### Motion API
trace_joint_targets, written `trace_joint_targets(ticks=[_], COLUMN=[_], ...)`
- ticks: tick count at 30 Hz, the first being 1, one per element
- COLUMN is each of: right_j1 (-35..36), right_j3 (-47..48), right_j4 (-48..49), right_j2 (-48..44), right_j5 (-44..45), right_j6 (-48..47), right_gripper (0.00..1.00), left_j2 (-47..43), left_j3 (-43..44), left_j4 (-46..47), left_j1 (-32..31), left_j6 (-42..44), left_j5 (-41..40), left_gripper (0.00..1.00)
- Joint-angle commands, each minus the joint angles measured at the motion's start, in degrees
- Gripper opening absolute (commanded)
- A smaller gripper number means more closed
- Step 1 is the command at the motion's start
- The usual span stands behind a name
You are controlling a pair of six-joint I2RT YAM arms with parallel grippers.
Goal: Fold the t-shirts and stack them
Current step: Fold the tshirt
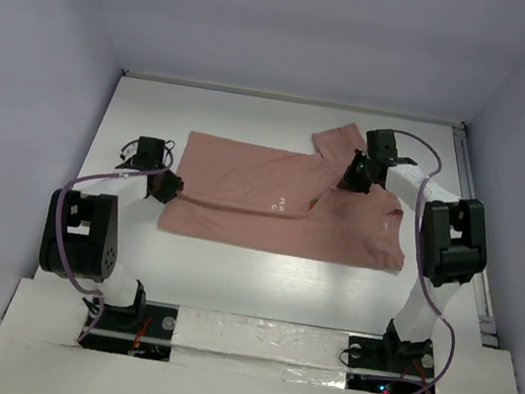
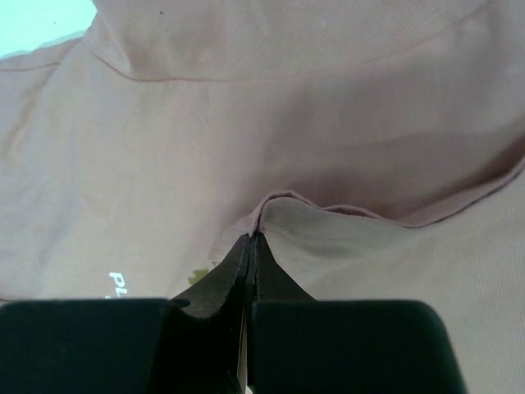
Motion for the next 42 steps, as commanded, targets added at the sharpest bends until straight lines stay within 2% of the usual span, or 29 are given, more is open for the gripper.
trace_joint_targets(ticks=[1, 5, 6, 7, 9, 10, 11, 12, 13, 14, 16, 17, 18, 19, 20, 21, 23, 24, 25, 28, 32, 37, 40, 42], right_j1=[0.5, 1.0, 1.0, 1.0, 1.6, 1.6, 1.6, 1.6, 1.6, 1.6, 1.6, 1.6, 2.1, 2.1, 3.2, 4.1, 7.1, 8.0, 9.5, 10.9, 10.9, 10.9, 10.9, 11.4], right_j3=[4.4, 6.2, 6.7, 7.2, 9.3, 9.9, 10.6, 10.9, 11.0, 11.1, 9.7, 7.9, 5.4, -0.6, -3.9, -7.1, -15.2, -17.5, -21.4, -25.9, -30.0, -35.0, -37.9, -39.2], right_j4=[-1.9, -0.5, -0.5, -0.4, -1.0, -1.0, -1.0, -1.0, -0.9, -1.5, -2.0, -0.7, 0.2, 1.1, 2.7, 3.1, 4.2, 4.5, 5.3, 6.7, 8.1, 8.2, 7.2, 5.6], right_j2=[1.7, 3.2, 3.4, 3.6, 4.0, 3.9, 3.5, 2.4, 1.6, 0.6, -3.6, -5.6, -7.7, -11.7, -13.6, -15.1, -18.4, -19.2, -20.5, -21.7, -20.9, -21.2, -23.6, -25.4], right_j5=[3.7, 3.0, 2.8, 2.5, 1.9, 1.6, 1.1, 0.4, 0.1, -0.1, 0.1, 0.0, -1.2, -2.1, -3.5, -3.7, -4.3, -4.5, -4.4, -4.3, -1.5, 0.7, 0.5, 0.0], right_j6=[-3.2, -3.4, -3.4, -3.4, -3.4, -3.4, -3.5, -3.8, -4.0, -4.4, -4.5, -4.4, -3.4, -2.9, -2.4, -2.2, -1.7, -0.8, 0.3, 1.4, 1.8, 2.9, 3.7, 4.1], right_gripper=[0.0, 0.03, 0.06, 0.16, 0.25, 0.32, 0.36, 0.42, 0.58, 0.66, 0.72, 0.7, 0.61, 0.22, 0.05, 0.0, 0.0, 0.0, 0.0, 0.0, 0.0, 0.0, 0.0, 0.0], left_j2=[-0.3, -0.3, 0.1, 0.3, 0.5, 0.3, -0.1, -0.5, -2.3, -3.2, -5.7, -6.6, -7.4, -8.5, -8.9, -9.2, -9.3, -8.7, -8.2, -7.6, -6.7, -3.9, -6.1, -7.9], left_j3=[2.9, 3.0, 3.5, 3.8, 4.5, 4.8, 5.1, 6.1, 6.6, 7.2, 8.6, 8.4, 7.1, 6.1, 3.8, 2.6, 0.8, 0.1, -0.2, -1.4, -4.3, -10.8, -12.3, -10.9], left_j4=[-0.2, -0.3, -0.5, -0.7, -0.8, -0.9, -0.9, -1.1, -1.3, -1.8, -3.8, -4.0, -3.8, -3.5, -2.8, -1.8, 1.1, 1.9, 1.8, 1.8, 1.4, 1.2, 0.0, -4.1], left_j1=[0.9, 2.0, 2.0, 2.5, 3.1, 3.1, 3.1, 3.1, 3.1, 1.8, -0.7, -4.2, -6.3, -8.5, -13.1, -15.5, -19.8, -22.8, -24.8, -25.4, -24.8, -20.7, -20.1, -19.4], left_j6=[-0.3, -0.4, -0.4, -0.4, -0.4, -0.4, -0.3, 0.7, 1.6, 2.6, 5.2, 5.5, 5.6, 4.5, 3.6, 2.7, 0.5, 0.2, -0.1, 0.5, 1.1, 0.8, 2.2, 1.6], left_j5=[-0.8, -0.5, -0.4, -0.3, 0.0, 0.0, 0.0, -0.3, -0.9, -2.3, -5.1, -5.2, -5.2, -4.5, -3.9, -3.3, -2.9, -2.9, -3.4, -3.7, -4.4, 2.1, 4.0, 4.0], left_gripper=[0.28, 0.31, 0.35, 0.43, 0.47, 0.61, 0.65, 0.67, 0.69, 0.7, 0.7, 0.69, 0.69, 0.69, 0.67, 0.62, 0.55, 0.48, 0.3, 0.15, 0.13, 0.12, 0.13, 0.13])
